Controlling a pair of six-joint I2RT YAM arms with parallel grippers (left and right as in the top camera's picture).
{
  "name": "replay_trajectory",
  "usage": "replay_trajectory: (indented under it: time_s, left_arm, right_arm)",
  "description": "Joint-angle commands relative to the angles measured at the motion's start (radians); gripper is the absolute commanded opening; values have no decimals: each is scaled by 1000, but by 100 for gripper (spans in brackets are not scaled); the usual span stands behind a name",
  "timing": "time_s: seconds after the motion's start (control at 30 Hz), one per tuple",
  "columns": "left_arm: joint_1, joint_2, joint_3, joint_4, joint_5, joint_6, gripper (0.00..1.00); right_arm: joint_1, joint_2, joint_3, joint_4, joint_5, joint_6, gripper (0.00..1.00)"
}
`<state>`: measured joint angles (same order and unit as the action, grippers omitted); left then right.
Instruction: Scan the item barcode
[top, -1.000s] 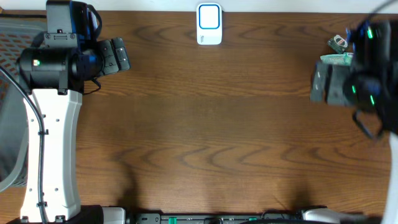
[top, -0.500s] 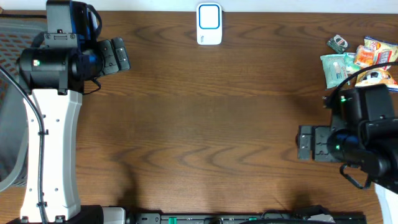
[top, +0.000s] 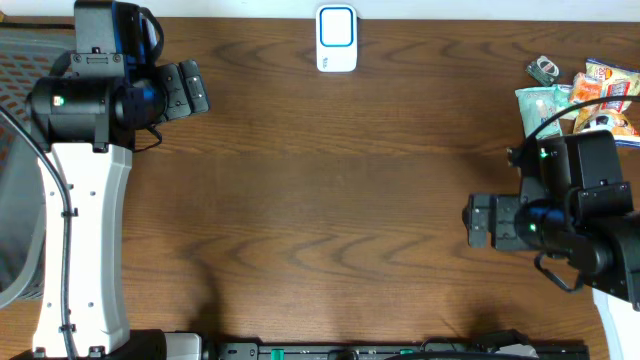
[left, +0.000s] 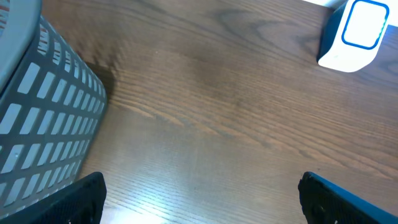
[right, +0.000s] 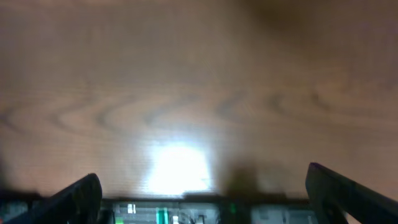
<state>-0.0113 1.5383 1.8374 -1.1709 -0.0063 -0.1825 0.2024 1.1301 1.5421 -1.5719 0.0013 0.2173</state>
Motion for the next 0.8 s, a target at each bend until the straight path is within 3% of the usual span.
replay_trajectory:
  time_s: [0.0, 0.27, 0.77]
  left_arm:
    - [0, 5, -1, -3, -5, 3, 98]
    - [0, 5, -1, -3, -5, 3, 98]
    - [0, 5, -1, -3, -5, 3, 98]
  right_arm:
    - [9, -5, -61, 77, -28, -68, 99]
    - [8, -117, -403, 468, -47, -214, 99]
    - [-45, -653, -1148, 1209, -69, -216, 99]
